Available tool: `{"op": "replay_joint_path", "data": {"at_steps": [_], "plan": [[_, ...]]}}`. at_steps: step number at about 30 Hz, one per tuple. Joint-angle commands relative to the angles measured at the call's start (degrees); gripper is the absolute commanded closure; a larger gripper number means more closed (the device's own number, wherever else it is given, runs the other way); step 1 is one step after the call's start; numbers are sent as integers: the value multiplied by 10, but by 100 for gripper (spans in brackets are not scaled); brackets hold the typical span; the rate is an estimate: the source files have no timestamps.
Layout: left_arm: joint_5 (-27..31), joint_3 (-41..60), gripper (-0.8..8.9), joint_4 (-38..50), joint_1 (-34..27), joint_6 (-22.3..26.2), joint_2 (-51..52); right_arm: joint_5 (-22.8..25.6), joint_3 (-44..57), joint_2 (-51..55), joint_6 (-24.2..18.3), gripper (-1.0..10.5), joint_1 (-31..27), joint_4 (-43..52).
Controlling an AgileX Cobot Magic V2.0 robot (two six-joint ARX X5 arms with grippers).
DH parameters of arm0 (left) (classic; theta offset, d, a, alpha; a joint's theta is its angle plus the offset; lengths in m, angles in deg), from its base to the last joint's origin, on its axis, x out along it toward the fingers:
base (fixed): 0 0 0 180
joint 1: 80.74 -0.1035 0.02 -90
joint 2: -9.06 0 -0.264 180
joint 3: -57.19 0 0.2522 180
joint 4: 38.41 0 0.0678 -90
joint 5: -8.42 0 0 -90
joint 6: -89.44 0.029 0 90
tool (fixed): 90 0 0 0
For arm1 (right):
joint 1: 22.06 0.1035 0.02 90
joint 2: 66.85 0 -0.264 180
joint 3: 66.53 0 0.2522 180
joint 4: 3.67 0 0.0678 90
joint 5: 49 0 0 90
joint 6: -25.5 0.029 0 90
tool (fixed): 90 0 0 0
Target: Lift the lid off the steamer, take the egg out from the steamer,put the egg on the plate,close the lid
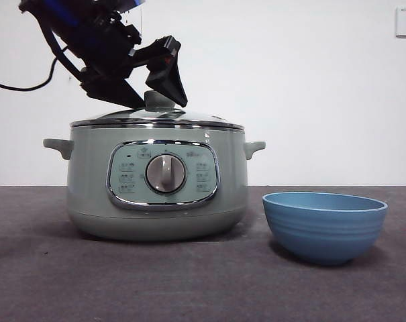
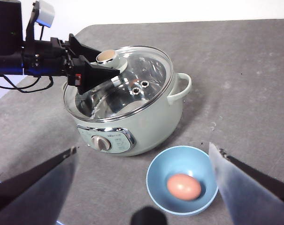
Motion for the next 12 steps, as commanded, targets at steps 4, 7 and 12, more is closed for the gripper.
{"op": "replay_joint_path", "data": {"at_steps": [4,7,12], "plan": [[0,7,365,-5,1,0,62,-1,-1,1,5,474,2,-5],[-1,7,365,-37,1,0,108,-2,-1,1,2,474,2,-12],[-23,7,365,-156,1,-16,206,-42,-1,1,1,474,2,-16]]}}
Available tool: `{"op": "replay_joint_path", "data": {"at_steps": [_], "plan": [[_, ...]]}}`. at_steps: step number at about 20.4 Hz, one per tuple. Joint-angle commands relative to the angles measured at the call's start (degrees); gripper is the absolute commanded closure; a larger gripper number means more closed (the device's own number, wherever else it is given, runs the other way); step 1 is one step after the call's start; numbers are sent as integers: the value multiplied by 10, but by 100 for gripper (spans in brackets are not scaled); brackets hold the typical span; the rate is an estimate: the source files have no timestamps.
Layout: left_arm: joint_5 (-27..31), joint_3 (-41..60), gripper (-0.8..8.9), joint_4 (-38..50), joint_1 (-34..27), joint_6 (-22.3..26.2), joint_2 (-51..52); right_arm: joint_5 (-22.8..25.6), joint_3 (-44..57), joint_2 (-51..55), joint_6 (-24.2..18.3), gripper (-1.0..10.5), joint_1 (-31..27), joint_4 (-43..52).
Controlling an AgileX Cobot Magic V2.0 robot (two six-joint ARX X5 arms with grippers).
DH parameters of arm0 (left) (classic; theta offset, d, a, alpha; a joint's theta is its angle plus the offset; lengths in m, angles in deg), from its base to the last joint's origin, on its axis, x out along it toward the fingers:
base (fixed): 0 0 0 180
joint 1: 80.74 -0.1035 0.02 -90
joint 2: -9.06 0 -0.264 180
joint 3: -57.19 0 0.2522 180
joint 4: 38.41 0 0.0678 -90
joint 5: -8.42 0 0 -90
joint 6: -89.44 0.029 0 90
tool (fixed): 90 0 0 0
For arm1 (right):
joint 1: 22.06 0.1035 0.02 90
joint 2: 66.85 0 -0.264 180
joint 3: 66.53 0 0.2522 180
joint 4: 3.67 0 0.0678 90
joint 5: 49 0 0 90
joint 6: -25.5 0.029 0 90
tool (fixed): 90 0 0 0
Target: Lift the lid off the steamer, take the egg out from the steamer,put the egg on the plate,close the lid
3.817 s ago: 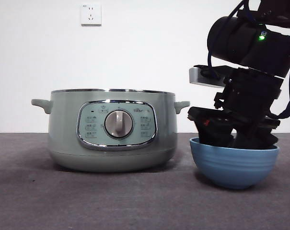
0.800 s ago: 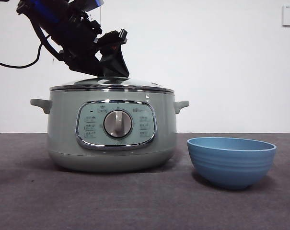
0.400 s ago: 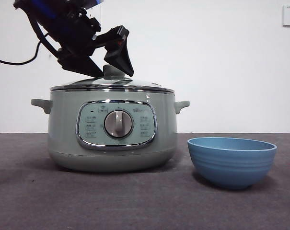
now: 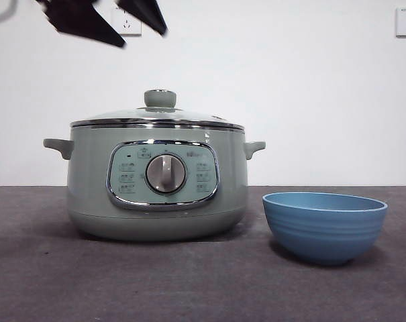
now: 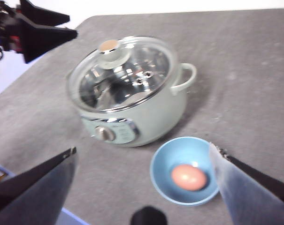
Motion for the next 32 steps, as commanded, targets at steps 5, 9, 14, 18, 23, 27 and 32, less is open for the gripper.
{"op": "replay_joint_path", "data": {"at_steps": [5,9,14,18,23,27,32], "plan": [[-57,6,369,-172,1,-45,131,-22,-1,0,1,474,2,-23],[-80,6,374,-250,1,-46,191,-49,-1,0,1,475,1,-58],[-119,6,376,-320,1,-47,235,-51,-1,0,1,489,2,-92],[-129,6,448,-361,1,-48,249,-70,-1,0,1,726,2,-117],[-129,6,816,-390,1,-47,248,-80,-1,0,1,958,2,-129],[-129,6,818,-391,1,-46,248,-76,-1,0,2,958,1,-129],[-127,6,817,-390,1,-46,248,-75,-1,0,1,945,1,-129]]}}
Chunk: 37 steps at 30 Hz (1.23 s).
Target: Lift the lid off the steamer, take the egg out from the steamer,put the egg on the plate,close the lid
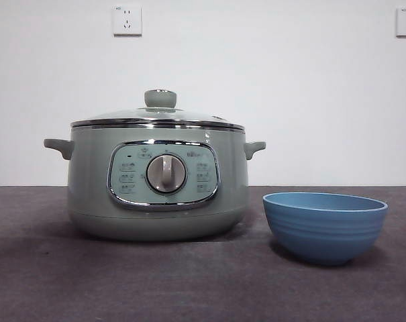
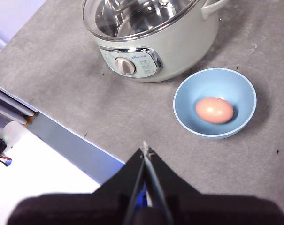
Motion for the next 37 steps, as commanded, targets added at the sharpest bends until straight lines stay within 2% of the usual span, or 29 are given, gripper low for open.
{"op": "replay_joint_path", "data": {"at_steps": [1,19,22,25,27,29,34,37], "plan": [[0,6,817,3,1,-2,1,2,-1,0,2,945,1,2],[3,6,817,16,1,4,1,2,-1,0,2,945,1,2],[36,6,817,19,1,16,1,2,-1,0,2,945,1,2],[130,6,817,66,-4,21,1,2,-1,0,2,945,1,2],[190,6,817,109,-23,33,6,2,-1,0,2,945,1,2],[210,7,817,148,-58,43,16,2,-1,0,2,945,1,2],[161,21,817,228,-173,70,71,2,-1,0,2,945,1,2],[164,60,817,280,-226,93,116,2,-1,0,2,945,1,2]]}}
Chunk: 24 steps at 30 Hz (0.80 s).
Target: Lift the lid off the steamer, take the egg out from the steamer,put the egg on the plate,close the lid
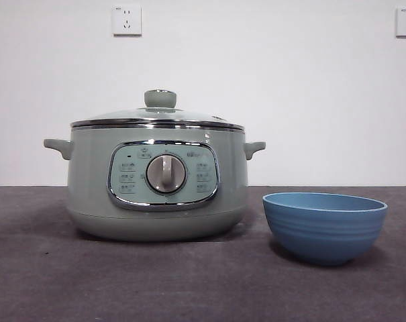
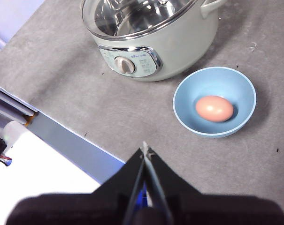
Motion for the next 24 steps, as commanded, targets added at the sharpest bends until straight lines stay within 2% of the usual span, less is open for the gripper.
{"op": "replay_joint_path", "data": {"at_steps": [1,7,12,24], "plan": [[1,47,817,44,-46,37,43,2,-1,0,2,945,1,3],[1,222,817,176,-104,42,150,2,-1,0,2,945,1,3],[0,375,817,257,-109,13,230,2,-1,0,2,945,1,3],[2,562,817,266,-109,-26,326,2,-1,0,2,945,1,3]]}}
